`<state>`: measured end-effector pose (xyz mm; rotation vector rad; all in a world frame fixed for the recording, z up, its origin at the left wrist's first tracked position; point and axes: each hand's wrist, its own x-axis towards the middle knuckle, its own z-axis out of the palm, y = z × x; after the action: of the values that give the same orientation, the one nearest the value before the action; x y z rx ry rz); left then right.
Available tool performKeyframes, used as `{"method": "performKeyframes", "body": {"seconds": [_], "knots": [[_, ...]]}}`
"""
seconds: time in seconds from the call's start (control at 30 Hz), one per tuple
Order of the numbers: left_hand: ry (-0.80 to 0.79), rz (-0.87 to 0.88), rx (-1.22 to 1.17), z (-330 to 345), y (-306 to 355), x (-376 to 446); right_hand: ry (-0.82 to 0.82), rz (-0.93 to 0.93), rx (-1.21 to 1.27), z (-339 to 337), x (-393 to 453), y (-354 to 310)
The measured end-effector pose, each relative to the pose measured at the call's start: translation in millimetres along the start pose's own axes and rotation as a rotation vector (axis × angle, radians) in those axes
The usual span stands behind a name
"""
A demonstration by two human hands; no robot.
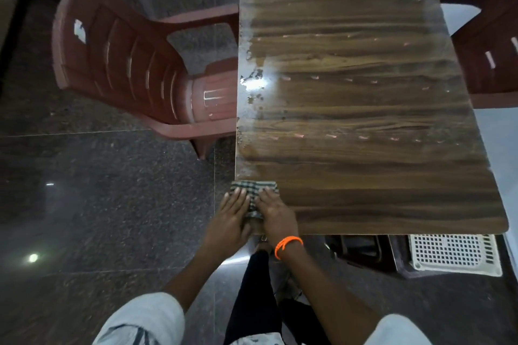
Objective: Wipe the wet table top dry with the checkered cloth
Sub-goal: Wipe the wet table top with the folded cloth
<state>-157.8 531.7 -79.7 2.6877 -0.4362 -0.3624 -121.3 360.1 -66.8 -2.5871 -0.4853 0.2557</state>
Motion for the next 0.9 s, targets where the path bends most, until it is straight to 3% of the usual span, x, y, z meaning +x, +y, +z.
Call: {"method": "performKeyframes", "body": {"seconds": [0.2, 0.4, 0.73, 0.9], "knots": [[0.098, 0.006, -0.003, 27, 11, -66, -0.011, -0.147, -0.003, 17, -53, -10], [0.058, -0.001, -0.019, 37, 54, -50, 0.005, -0.075, 0.079, -2, -73, 27], [0.045, -0.059, -0.009, 4, 29, 54, 0.044, 0.142, 0.135, -18, 22, 44], [0.096, -0.168, -0.026, -12, -4, 62, -0.02, 0.027, 0.118, -10, 63, 23]]}}
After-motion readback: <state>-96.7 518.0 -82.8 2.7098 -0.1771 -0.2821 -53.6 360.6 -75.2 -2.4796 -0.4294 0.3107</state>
